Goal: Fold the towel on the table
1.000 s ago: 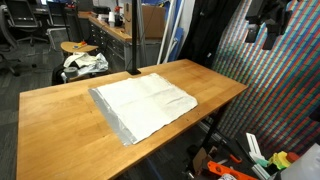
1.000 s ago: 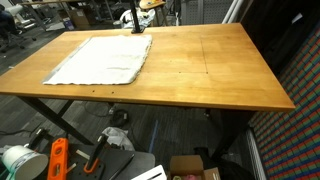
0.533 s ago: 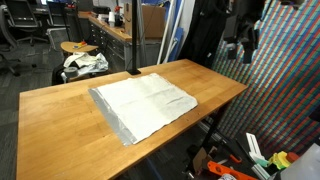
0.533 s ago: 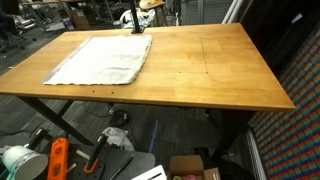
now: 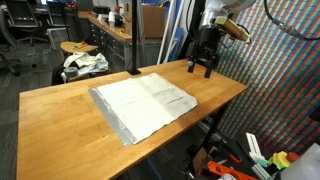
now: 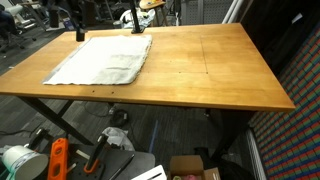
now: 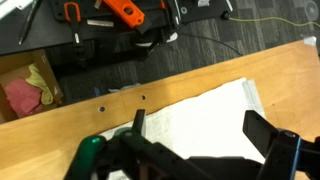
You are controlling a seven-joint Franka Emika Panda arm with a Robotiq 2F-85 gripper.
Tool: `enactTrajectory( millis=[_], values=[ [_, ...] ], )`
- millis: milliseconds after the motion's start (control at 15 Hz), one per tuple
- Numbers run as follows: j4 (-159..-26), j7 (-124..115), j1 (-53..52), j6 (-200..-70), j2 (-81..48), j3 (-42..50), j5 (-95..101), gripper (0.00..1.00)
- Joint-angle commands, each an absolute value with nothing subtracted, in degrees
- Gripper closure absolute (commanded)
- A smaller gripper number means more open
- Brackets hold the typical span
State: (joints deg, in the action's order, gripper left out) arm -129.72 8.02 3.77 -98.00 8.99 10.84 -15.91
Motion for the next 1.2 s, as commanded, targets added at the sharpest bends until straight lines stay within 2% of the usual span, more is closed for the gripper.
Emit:
enactTrajectory(
  millis=[0, 400, 1133],
  values=[
    [-128.73, 10.75, 5.62, -106.69, 3.43, 10.9, -22.03, 0.0],
    [-125.6, 9.64, 8.29, -115.11, -5.61, 10.79, -22.78, 0.0],
    [-114.4, 6.48, 13.34, -114.77, -20.68, 10.02, -23.78, 0.0]
  ],
)
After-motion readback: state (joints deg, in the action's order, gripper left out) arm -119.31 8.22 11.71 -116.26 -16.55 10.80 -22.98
